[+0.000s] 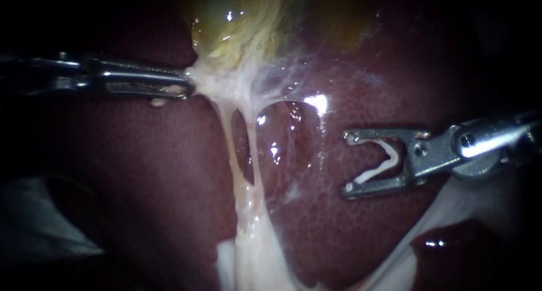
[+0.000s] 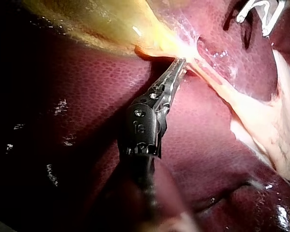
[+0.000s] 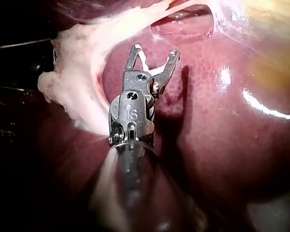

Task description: Clipping first clip left tube

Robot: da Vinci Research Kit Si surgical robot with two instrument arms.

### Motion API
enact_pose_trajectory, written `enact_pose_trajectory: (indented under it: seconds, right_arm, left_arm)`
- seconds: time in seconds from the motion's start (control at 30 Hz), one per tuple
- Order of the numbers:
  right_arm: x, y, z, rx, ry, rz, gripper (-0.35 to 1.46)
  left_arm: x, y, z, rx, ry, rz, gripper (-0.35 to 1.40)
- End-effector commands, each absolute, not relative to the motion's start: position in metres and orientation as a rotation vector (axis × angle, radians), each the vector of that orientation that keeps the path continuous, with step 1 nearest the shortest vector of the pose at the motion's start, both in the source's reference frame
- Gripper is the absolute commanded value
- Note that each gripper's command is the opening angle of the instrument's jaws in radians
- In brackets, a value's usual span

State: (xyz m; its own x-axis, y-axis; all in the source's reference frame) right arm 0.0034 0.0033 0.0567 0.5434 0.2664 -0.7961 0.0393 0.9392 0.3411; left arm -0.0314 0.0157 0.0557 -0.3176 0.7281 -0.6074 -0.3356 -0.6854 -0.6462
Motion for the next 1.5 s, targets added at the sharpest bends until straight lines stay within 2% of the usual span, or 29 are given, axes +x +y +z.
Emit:
enact_pose_trajectory:
  seconds: [0.03,0.23,0.4,0.67,1.0,1.5]
  right_arm:
    - [0.0035,0.0033,0.0567,0.344,0.996,0.136,0.50]
    - [0.0049,0.0027,0.0565,0.370,1.010,0.123,0.50]
    - [0.0078,0.0014,0.0567,0.399,1.036,0.112,0.50]
    - [0.0127,0.0000,0.0582,0.451,1.079,0.184,0.50]
    - [0.0165,-0.0008,0.0597,0.537,1.151,0.246,0.50]
    - [0.0175,-0.0009,0.0652,0.550,1.143,0.262,0.50]
  left_arm:
    - [-0.0316,0.0156,0.0553,-1.243,-0.527,2.047,-0.35]
    - [-0.0320,0.0151,0.0554,-1.241,-0.520,2.047,-0.35]
    - [-0.0320,0.0151,0.0554,-1.241,-0.520,2.047,-0.35]
    - [-0.0320,0.0149,0.0552,-1.243,-0.516,2.052,-0.35]
    - [-0.0322,0.0148,0.0551,-1.242,-0.514,2.051,-0.35]
    - [-0.0322,0.0148,0.0551,-1.242,-0.514,2.051,-0.35]
